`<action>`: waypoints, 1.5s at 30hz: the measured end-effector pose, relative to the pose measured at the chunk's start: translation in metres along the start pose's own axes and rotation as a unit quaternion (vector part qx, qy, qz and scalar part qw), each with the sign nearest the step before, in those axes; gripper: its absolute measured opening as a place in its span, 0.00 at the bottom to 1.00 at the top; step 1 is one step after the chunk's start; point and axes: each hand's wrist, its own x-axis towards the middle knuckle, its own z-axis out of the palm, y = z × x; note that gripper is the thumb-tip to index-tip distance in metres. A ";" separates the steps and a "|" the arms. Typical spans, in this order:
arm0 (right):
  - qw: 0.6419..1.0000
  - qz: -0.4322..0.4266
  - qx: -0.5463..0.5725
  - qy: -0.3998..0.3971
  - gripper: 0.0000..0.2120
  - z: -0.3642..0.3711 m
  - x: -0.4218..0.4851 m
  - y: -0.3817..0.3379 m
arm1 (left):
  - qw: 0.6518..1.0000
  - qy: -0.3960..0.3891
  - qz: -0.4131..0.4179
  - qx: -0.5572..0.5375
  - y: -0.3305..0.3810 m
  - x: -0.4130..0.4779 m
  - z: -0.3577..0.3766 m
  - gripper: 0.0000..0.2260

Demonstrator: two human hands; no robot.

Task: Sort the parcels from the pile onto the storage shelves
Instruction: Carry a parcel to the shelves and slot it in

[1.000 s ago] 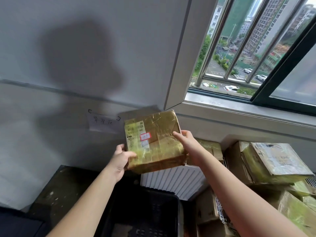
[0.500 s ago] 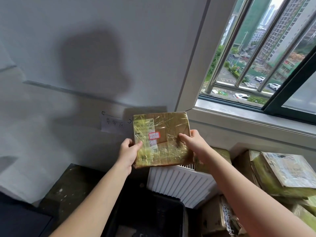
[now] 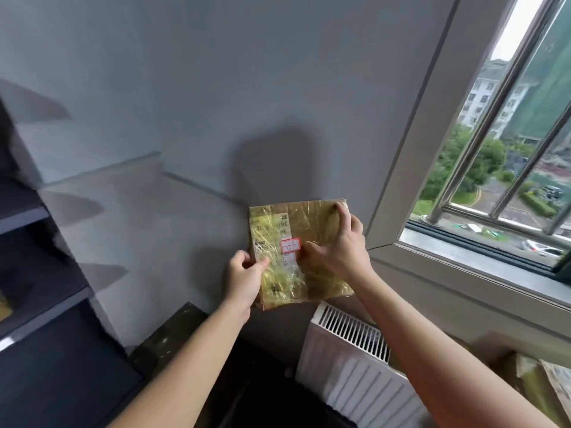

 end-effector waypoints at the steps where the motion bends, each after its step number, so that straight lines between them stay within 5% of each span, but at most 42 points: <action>1: 1.000 -0.004 -0.005 -0.007 0.51 0.000 0.000 -0.006 | 1.000 0.013 0.002 0.001 0.002 -0.006 -0.004 0.11; 12: 0.983 -0.148 -0.028 -0.105 0.57 0.036 -0.032 -0.072 | 0.986 0.167 -0.016 -0.020 0.011 -0.071 -0.070 0.05; 22: 0.949 -0.275 -0.018 -0.155 0.58 0.068 -0.091 -0.183 | 0.956 0.291 0.001 -0.039 0.022 -0.128 -0.174 0.13; 45: 0.902 -0.391 0.054 -0.174 0.56 0.159 -0.293 -0.459 | 0.909 0.411 0.059 -0.031 0.037 -0.241 -0.484 0.11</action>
